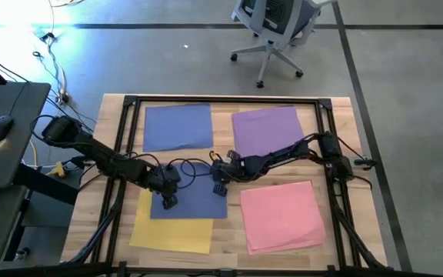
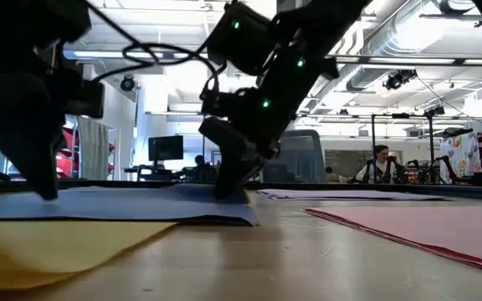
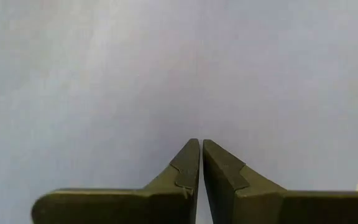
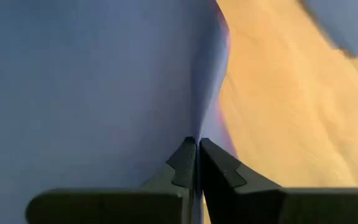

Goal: Organize paper
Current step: Stack the blue paper on the top left blue paper

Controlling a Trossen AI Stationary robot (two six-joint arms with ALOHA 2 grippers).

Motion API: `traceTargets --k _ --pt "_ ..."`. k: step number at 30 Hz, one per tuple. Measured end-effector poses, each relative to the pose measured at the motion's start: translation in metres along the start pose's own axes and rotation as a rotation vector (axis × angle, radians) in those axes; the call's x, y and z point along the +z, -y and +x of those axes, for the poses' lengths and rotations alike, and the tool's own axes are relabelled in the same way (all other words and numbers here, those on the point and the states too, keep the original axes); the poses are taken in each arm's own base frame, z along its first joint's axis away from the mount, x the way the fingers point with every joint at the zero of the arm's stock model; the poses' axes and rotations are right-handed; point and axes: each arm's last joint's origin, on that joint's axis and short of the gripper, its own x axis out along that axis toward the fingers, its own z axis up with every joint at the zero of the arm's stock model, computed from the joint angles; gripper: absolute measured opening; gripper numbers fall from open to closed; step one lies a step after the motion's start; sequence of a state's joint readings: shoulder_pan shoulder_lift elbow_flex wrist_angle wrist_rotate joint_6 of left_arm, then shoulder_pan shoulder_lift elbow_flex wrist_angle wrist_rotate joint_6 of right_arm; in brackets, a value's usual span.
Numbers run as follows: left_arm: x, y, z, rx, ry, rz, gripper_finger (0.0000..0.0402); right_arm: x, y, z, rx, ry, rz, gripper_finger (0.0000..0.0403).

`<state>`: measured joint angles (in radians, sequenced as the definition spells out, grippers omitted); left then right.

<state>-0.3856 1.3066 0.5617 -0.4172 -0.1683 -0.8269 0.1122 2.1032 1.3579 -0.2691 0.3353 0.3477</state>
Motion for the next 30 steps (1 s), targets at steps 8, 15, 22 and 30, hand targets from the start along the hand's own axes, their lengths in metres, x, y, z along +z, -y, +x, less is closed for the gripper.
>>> traceTargets --k 8,15,22,30 --pt "0.021 0.014 -0.027 0.004 0.092 0.026 0.0000 0.005 -0.014 -0.016 -0.018 0.038 -0.040 0.0000" --pt "0.019 0.012 -0.016 0.028 0.113 0.025 0.0000 0.010 -0.018 -0.020 -0.018 0.070 -0.087 0.0002" --pt "-0.001 0.013 0.010 -0.089 0.054 -0.032 0.0000 0.001 -0.016 -0.013 0.024 0.074 -0.083 0.0052" --pt "-0.014 0.008 0.026 -0.063 0.024 -0.061 0.0000 -0.004 -0.023 -0.008 0.083 0.087 -0.159 0.0118"
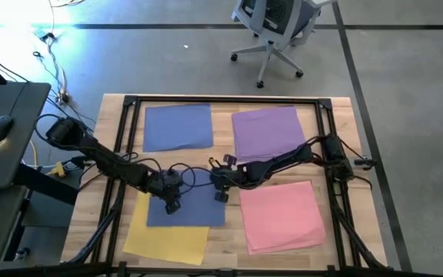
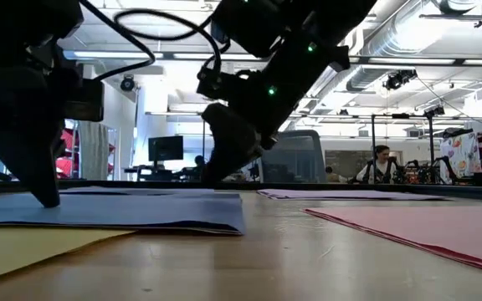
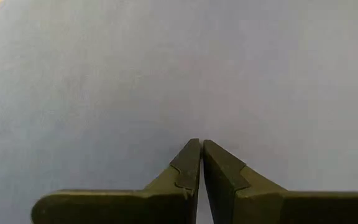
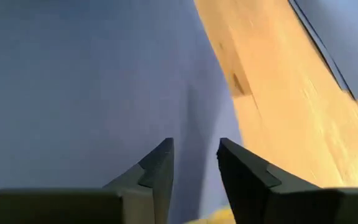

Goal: Organize paper
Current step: Stack the blue paper on the top left blue paper

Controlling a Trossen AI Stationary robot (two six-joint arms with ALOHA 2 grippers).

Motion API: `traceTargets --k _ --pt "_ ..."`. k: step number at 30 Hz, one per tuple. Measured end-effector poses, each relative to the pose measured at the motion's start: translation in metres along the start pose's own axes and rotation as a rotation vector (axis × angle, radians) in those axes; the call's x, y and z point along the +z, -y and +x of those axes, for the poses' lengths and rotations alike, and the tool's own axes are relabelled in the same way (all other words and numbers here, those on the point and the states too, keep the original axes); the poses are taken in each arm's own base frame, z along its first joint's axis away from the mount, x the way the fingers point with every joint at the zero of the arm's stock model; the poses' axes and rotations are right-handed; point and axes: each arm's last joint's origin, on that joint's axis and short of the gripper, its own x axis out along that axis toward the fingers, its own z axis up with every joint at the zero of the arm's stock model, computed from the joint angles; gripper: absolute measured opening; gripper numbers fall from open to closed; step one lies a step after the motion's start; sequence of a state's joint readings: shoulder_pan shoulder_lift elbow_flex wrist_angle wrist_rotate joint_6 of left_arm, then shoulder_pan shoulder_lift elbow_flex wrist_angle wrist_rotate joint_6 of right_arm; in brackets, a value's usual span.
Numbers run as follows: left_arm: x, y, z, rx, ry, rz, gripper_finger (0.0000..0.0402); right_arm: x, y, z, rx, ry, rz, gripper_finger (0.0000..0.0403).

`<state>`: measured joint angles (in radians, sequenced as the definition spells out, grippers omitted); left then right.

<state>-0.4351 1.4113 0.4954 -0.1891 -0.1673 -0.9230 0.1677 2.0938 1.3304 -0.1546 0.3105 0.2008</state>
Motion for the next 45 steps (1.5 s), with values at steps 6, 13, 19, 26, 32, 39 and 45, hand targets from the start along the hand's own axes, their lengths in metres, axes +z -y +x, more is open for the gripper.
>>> traceTargets --k 6,13,19,26,32,39,45 --pt "-0.002 -0.003 0.003 -0.009 0.011 -0.003 0.0000 0.001 0.006 0.002 -0.040 0.006 0.096 0.0119" --pt "-0.003 -0.003 0.003 -0.008 0.008 -0.002 0.0000 0.002 0.048 0.014 0.010 -0.075 0.334 0.0158" --pt "-0.003 -0.003 0.003 0.001 0.017 0.001 0.0000 0.004 0.078 0.024 0.223 -0.070 0.394 0.0191" --pt "-0.003 -0.004 0.003 0.007 0.017 0.015 0.0000 -0.010 0.069 0.028 0.475 -0.030 0.368 0.0183" --pt "-0.003 -0.004 0.003 0.014 0.017 0.015 0.0000 -0.005 0.039 0.020 0.571 0.068 0.224 0.0160" --pt "-0.003 -0.005 0.003 0.023 0.017 0.016 0.0000 0.009 0.018 0.007 0.442 0.120 0.131 0.0142" --pt "-0.003 -0.005 0.003 0.025 0.018 0.014 0.0000 0.024 0.009 -0.003 0.183 0.096 0.008 0.0116"
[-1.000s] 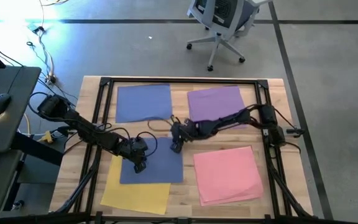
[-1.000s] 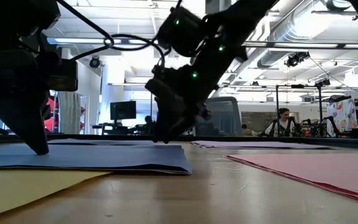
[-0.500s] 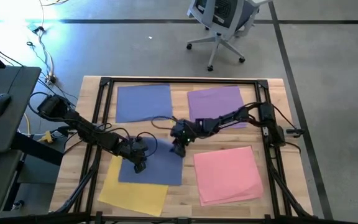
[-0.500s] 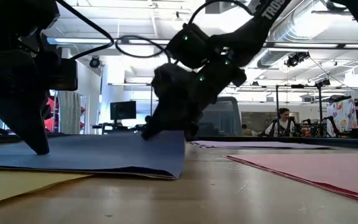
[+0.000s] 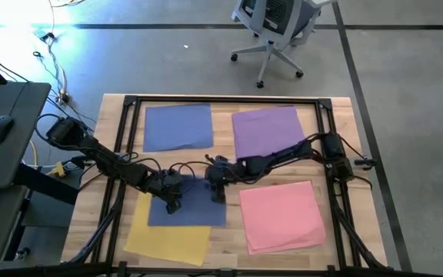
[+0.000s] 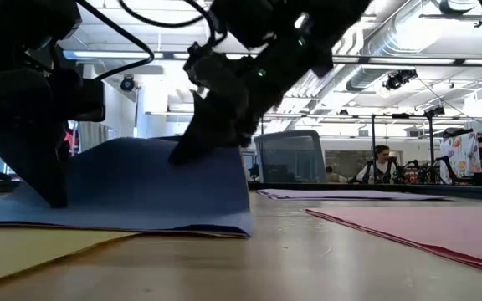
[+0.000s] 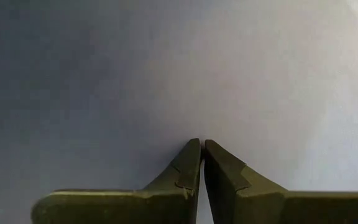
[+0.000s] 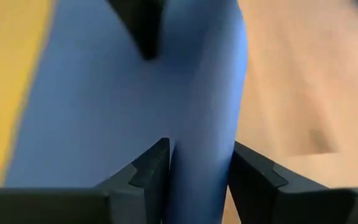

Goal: Organize paper
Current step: Stack the blue paper on the top left blue paper

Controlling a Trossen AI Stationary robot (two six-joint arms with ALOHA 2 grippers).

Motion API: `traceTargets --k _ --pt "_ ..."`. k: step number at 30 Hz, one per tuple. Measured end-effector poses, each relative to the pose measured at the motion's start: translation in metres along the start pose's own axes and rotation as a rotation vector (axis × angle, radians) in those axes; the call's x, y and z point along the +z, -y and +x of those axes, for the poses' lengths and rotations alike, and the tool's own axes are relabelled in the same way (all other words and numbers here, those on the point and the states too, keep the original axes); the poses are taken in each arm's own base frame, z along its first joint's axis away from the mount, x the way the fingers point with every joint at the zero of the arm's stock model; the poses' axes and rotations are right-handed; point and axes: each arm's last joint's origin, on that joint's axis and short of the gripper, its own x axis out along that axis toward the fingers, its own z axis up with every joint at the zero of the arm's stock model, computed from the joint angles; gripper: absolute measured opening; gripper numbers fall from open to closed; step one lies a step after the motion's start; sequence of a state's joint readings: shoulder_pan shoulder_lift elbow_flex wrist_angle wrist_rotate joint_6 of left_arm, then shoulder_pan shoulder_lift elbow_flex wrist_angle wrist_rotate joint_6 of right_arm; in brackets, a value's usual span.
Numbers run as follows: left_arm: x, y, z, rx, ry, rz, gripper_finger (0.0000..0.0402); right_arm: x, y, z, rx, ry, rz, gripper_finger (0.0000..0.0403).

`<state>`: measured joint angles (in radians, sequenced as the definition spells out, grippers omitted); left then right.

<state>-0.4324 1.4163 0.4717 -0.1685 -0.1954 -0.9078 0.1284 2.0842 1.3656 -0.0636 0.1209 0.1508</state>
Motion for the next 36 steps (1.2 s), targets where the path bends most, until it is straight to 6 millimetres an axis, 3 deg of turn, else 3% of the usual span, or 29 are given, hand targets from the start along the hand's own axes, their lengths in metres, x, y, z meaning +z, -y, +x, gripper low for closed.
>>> traceTargets --k 7,14,24,30,36 --pt "0.000 0.000 0.000 0.004 0.005 -0.008 0.0000 -0.006 -0.012 -0.002 -0.127 -0.028 -0.056 0.0009" --pt "0.000 0.000 0.000 0.003 0.005 -0.008 0.0000 0.000 -0.016 -0.005 -0.179 -0.012 -0.099 0.0040" --pt "0.000 0.000 0.000 0.001 0.002 -0.008 0.0000 -0.003 -0.021 -0.003 -0.226 -0.025 -0.267 0.0133" --pt "0.000 0.000 0.000 0.003 0.005 -0.008 0.0000 -0.016 -0.032 0.008 -0.159 -0.059 -0.267 0.0129" --pt "0.000 0.000 0.000 0.006 0.009 -0.007 0.0000 -0.014 -0.046 0.005 -0.156 -0.009 -0.267 0.0095"
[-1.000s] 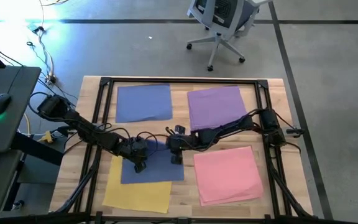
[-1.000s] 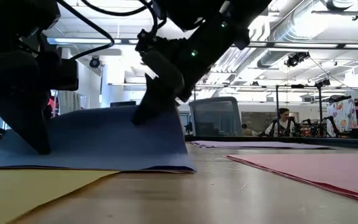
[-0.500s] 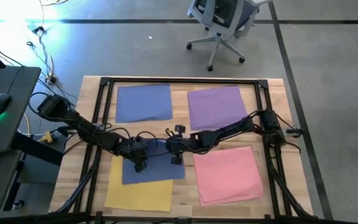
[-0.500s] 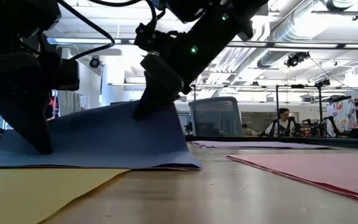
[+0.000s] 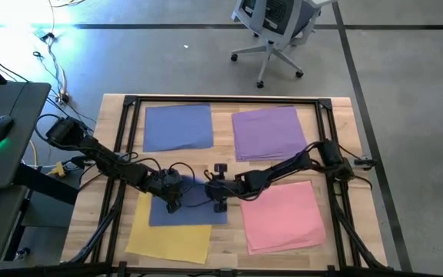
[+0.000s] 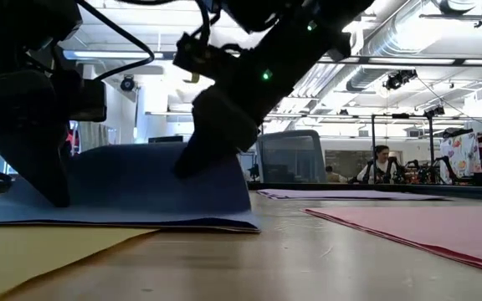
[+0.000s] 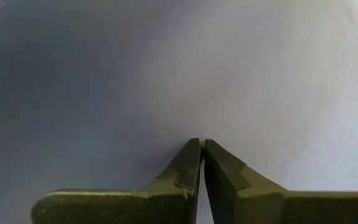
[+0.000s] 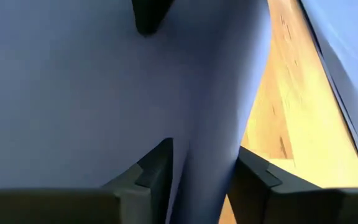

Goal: Organize paper
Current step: Stack the blue paper on the top left blue paper

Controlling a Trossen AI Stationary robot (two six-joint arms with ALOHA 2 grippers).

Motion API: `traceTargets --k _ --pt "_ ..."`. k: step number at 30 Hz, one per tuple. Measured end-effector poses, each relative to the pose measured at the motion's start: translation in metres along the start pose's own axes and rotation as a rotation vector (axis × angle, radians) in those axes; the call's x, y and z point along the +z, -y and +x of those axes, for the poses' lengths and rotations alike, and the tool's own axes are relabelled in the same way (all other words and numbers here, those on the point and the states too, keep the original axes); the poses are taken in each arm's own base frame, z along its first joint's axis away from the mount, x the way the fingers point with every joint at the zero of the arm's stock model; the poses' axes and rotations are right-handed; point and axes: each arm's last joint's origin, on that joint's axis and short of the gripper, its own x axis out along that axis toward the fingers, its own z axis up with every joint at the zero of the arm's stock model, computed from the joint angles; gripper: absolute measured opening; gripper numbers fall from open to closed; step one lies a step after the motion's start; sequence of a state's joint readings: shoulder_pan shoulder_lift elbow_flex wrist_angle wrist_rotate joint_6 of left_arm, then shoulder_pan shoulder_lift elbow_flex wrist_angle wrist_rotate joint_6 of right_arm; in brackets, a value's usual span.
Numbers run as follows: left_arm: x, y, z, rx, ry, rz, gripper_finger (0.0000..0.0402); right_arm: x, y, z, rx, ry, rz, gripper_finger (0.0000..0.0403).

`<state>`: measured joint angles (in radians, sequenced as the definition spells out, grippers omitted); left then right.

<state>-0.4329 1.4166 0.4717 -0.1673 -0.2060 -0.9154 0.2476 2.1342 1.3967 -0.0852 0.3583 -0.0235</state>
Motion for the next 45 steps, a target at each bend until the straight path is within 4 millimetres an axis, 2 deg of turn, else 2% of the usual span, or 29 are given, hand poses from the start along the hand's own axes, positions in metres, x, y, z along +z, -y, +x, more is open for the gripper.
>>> traceTargets --k 5,7,9,13,17,20,24,27,29,31,33,36,40,45 --pt "0.001 0.001 -0.001 -0.006 0.008 -0.013 0.0000 0.001 0.000 -0.001 -0.009 -0.002 0.097 0.0042" --pt "0.005 0.005 -0.006 -0.022 0.012 -0.017 0.0000 0.002 0.001 -0.002 -0.019 -0.001 0.142 0.0014" --pt "0.011 0.009 -0.014 -0.031 0.011 -0.006 0.0000 0.004 0.005 -0.004 -0.030 -0.007 0.170 0.0006" --pt "0.033 0.028 -0.046 -0.062 0.039 0.030 0.0000 0.014 0.013 -0.010 -0.068 -0.085 0.183 0.0001" --pt "0.055 0.042 -0.085 -0.056 0.059 0.076 0.0000 0.037 0.025 -0.021 -0.081 -0.110 0.182 0.0000" --pt "0.070 0.048 -0.118 -0.039 0.096 0.084 0.0000 0.057 0.035 -0.032 -0.087 -0.099 0.197 0.0000" --pt "0.084 0.051 -0.163 -0.002 0.228 0.074 0.0000 0.078 0.045 -0.044 -0.079 -0.049 0.225 0.0000" --pt "0.086 0.047 -0.182 0.046 0.317 0.068 0.0000 0.078 0.044 -0.042 -0.061 -0.036 0.187 0.0000" --pt "0.086 0.043 -0.187 0.059 0.350 0.052 0.0000 0.068 0.040 -0.037 -0.157 -0.063 0.151 0.0000" --pt "0.084 0.040 -0.186 0.067 0.348 0.030 0.0000 0.055 0.036 -0.032 -0.214 -0.099 0.123 0.0000" --pt "0.079 0.038 -0.178 0.071 0.313 0.014 0.0000 0.042 0.032 -0.025 -0.159 -0.126 0.136 0.0000" --pt "0.070 0.038 -0.160 0.062 0.256 -0.009 0.0000 0.022 0.032 -0.013 -0.072 -0.150 0.255 0.0000" --pt "0.051 0.041 -0.123 0.009 0.195 -0.030 0.0000 0.001 0.041 -0.001 -0.099 -0.171 0.406 0.0000" --pt "0.025 0.038 -0.068 -0.058 0.165 -0.083 0.0000 -0.011 0.051 0.006 -0.099 -0.201 0.467 0.0002"
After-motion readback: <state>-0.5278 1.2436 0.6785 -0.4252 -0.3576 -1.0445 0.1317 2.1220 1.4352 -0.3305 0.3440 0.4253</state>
